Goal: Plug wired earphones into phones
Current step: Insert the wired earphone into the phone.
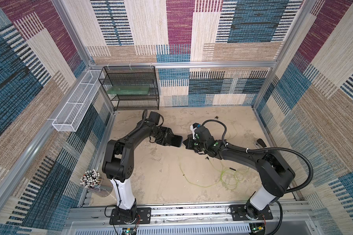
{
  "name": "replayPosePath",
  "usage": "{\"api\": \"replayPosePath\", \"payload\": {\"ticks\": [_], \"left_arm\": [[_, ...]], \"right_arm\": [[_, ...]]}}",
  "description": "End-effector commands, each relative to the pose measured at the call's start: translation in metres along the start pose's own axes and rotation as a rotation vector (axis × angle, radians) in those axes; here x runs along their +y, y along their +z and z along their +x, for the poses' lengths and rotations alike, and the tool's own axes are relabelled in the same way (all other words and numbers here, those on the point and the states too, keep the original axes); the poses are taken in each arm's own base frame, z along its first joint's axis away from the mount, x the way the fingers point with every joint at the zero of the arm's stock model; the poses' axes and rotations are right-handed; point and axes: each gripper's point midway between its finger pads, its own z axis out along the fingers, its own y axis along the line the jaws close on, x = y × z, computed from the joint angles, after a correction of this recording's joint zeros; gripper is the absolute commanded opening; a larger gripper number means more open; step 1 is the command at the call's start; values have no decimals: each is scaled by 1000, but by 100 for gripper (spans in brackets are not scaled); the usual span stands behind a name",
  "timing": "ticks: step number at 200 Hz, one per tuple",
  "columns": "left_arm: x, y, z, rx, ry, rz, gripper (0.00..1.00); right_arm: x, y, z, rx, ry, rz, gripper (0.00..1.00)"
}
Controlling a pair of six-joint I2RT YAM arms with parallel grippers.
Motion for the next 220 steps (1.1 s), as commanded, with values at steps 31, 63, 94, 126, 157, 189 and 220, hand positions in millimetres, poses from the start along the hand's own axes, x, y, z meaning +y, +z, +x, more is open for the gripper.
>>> {"api": "replayPosePath", "payload": {"ticks": [31,63,94,126,157,189,220], "left_arm": [[-7,0,7,31,-11,19,0],[-7,0,8,37,-15,18,0],[-7,0,9,41,-17,25,0],[-7,2,13,53,-25,30,0],[-8,3,24,98,-33,37,0],[-7,4,28,114,-61,49,0],[-10,7,34,143,-85,66,0]], "right_arm": [[7,-6,-10,-50,-9,-21,0],[4,-5,-9,-47,-9,-15,0],[1,-3,-8,-42,-7,-4,0],[1,-3,-13,-64,-13,5,0],[-1,-1,-17,-85,-16,18,0],[-6,-3,-19,-121,-23,60,0],[-5,-10,-22,-175,-14,43,0]]}}
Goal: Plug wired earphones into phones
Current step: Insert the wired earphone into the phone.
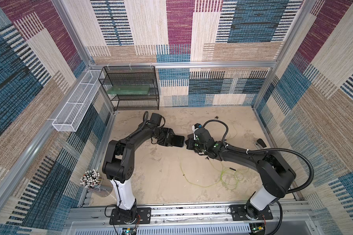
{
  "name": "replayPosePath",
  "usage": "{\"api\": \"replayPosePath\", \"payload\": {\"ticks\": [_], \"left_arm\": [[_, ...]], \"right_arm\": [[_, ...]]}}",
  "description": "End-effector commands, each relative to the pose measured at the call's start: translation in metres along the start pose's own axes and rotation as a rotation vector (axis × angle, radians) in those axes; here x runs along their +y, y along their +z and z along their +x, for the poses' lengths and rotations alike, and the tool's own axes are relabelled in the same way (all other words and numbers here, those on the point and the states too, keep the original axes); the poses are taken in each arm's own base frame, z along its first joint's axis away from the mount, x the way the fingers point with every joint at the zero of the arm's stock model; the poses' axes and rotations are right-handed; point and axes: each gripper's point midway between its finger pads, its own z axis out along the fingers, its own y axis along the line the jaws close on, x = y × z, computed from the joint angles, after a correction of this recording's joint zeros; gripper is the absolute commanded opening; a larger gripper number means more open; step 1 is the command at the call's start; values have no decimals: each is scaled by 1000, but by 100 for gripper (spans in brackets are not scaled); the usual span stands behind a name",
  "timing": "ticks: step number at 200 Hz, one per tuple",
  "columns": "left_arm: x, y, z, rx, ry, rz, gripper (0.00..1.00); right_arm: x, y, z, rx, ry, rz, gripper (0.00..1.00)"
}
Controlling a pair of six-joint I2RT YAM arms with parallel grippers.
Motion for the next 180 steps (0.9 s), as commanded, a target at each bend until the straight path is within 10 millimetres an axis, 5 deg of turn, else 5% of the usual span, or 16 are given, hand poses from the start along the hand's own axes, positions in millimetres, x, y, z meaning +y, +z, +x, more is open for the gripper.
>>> {"api": "replayPosePath", "payload": {"ticks": [1,110,180], "left_arm": [[-8,-2,24,112,-19,34,0],[-18,-8,36,164,1,47,0],[-26,-12,40,172,45,60,0]], "right_arm": [[8,-6,-20,-111,3,-37,0],[25,-12,-25,-132,-120,-107,0],[19,-10,-24,-23,-182,-118,0]]}}
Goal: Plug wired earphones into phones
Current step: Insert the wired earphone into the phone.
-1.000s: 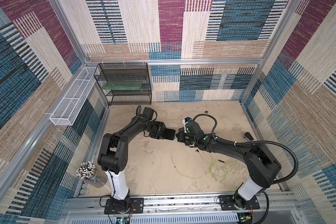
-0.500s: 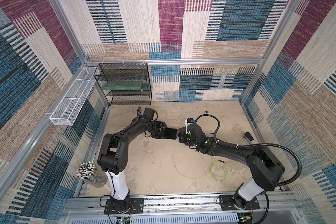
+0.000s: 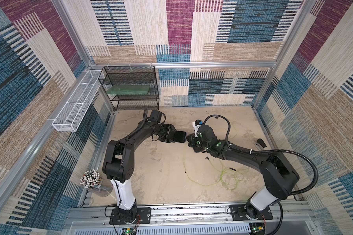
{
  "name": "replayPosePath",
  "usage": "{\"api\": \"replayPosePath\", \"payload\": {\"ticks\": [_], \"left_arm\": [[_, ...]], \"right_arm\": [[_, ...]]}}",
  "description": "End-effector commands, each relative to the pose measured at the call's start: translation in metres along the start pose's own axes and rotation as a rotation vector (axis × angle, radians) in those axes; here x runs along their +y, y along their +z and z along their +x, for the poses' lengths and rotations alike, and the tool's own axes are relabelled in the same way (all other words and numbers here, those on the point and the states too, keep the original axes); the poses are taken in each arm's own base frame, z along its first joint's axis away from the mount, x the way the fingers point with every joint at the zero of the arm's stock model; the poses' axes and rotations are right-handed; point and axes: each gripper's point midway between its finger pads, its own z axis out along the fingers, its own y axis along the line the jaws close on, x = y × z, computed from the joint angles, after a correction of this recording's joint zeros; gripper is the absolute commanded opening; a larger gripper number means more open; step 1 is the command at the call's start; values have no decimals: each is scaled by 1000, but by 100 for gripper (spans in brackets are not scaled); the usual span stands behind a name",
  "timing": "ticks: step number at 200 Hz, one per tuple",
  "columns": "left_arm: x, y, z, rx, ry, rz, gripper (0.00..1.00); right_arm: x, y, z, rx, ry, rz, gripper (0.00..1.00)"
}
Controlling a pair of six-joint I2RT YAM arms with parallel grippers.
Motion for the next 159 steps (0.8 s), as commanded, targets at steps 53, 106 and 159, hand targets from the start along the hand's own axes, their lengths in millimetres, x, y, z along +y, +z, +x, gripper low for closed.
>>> {"api": "replayPosePath", "payload": {"ticks": [53,106,159], "left_arm": [[0,-3,25,122,37,-5,0],[3,2,9,85,51,-36,0],[7,-10,-37,-57,186,-133,0]], "right_arm": [[10,4,-3,2,21,-52,12],[-4,-16,-14,14,72,-28,57],[-62,-39,-1,130,134,148,71]]}}
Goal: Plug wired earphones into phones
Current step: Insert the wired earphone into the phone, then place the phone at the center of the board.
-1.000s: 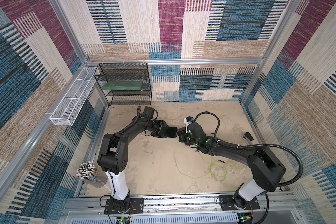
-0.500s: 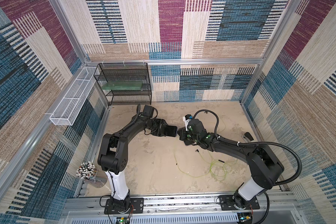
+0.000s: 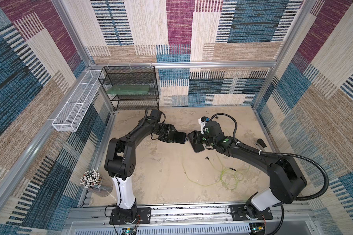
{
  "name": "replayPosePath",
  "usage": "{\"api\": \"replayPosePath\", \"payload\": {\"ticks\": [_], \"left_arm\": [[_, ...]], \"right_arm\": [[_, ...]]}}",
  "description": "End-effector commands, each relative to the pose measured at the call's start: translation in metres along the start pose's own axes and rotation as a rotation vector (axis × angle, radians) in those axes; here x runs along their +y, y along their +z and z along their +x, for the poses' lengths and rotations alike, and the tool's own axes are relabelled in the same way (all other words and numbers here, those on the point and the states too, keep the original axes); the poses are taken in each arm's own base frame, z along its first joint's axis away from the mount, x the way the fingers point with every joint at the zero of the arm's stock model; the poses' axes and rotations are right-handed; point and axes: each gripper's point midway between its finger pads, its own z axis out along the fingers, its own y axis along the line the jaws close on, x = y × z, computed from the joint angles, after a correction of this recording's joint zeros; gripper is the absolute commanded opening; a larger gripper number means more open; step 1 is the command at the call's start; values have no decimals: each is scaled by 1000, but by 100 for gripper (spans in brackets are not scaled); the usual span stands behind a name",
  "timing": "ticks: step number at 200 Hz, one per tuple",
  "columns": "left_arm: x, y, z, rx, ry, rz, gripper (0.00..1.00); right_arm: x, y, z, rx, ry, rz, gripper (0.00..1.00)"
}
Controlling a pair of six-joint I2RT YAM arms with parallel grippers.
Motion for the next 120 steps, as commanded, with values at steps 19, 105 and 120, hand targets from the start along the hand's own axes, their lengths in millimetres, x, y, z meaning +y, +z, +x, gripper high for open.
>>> {"api": "replayPosePath", "payload": {"ticks": [19,105,120], "left_arm": [[18,-13,-50,-118,211,-173,0],[55,-22,-95,-175,511,-514,10],[60,-17,-97,-162,513,-529,14]], "right_arm": [[-75,-20,20,183,29,290,77],[-127,-53,86,528,35,500,60],[-124,-52,98,558,10,485,44]]}}
